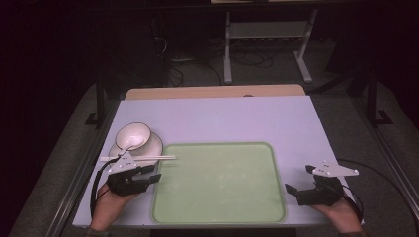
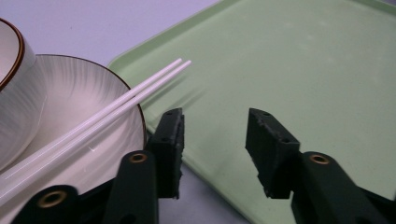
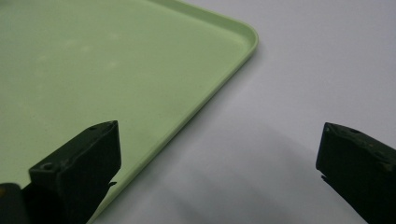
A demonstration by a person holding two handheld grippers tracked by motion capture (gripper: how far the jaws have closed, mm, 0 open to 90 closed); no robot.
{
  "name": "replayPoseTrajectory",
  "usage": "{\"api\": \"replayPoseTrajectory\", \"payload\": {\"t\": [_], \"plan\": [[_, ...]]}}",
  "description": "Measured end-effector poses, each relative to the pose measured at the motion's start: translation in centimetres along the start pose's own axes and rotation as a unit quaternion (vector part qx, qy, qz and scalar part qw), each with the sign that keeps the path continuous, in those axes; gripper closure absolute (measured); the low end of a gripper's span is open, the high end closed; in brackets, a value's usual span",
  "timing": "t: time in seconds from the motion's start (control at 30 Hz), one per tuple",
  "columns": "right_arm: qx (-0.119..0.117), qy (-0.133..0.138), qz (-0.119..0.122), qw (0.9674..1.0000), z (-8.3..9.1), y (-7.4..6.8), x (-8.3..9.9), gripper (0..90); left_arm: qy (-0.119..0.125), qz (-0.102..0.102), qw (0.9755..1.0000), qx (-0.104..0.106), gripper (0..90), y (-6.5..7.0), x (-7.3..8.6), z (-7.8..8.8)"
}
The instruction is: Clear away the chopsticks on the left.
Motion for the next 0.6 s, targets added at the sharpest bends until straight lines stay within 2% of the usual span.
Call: {"api": "replayPoseTrajectory", "payload": {"t": [0.17,0.37,0.6], "plan": [[0.003,-0.005,-0.007,1.0000,0.1,0.1,0.6,0.0,-0.010,-0.005,0.9998,-0.014,73.6,-0.2,-0.4,-0.4],[0.008,-0.005,-0.014,0.9999,0.4,0.3,1.2,0.0,-0.021,-0.006,0.9998,-0.004,88.3,-0.2,-0.8,-1.2],[0.010,-0.002,-0.016,0.9998,0.6,0.4,1.2,0.0,-0.036,-0.007,0.9992,-0.014,89.7,-0.5,-1.2,-2.1]]}}
Point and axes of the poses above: each handheld gripper's, and its own axes: z roughly backward along the jaws, x roughly out of its underside, y roughly to its right, the point moved 8 cm from there along -z, roughly forward along the jaws, and after that the axes turned 8 degrees about -x, right-handed, at the moved point
